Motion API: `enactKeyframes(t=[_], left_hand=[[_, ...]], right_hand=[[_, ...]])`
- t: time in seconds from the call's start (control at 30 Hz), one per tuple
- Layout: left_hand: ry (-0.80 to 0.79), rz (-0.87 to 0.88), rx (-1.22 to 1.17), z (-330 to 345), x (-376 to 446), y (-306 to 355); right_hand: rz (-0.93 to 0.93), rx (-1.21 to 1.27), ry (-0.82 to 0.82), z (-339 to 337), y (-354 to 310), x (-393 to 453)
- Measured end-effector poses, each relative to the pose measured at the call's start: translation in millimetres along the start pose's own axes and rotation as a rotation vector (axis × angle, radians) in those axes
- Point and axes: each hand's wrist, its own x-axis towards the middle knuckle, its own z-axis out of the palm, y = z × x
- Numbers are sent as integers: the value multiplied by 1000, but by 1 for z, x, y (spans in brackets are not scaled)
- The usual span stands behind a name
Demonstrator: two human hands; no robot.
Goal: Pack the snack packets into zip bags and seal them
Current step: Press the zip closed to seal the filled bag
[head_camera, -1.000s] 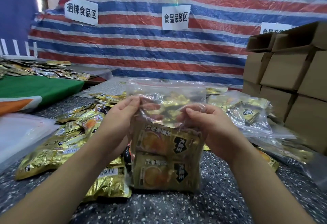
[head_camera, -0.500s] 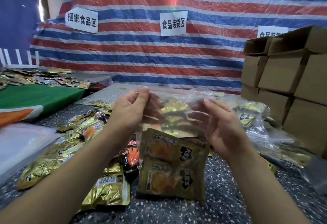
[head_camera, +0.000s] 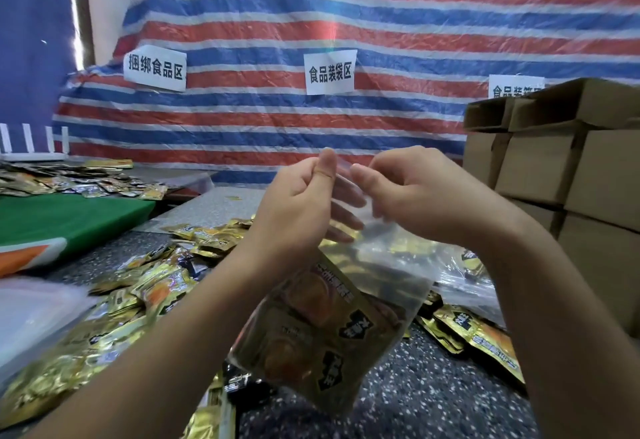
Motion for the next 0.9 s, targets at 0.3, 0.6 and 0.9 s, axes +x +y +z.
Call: enactKeyframes(t=[0.3, 0.6, 0.9], left_hand=[[-108, -78, 10, -17, 13, -13], [-62, -59, 9, -33, 15, -16], [-96, 75, 71, -17, 5, -4]], right_hand=[[-42, 220, 36, 19, 7, 5], [-7, 254, 28, 13, 7, 3], [44, 315, 33, 4, -2, -3]])
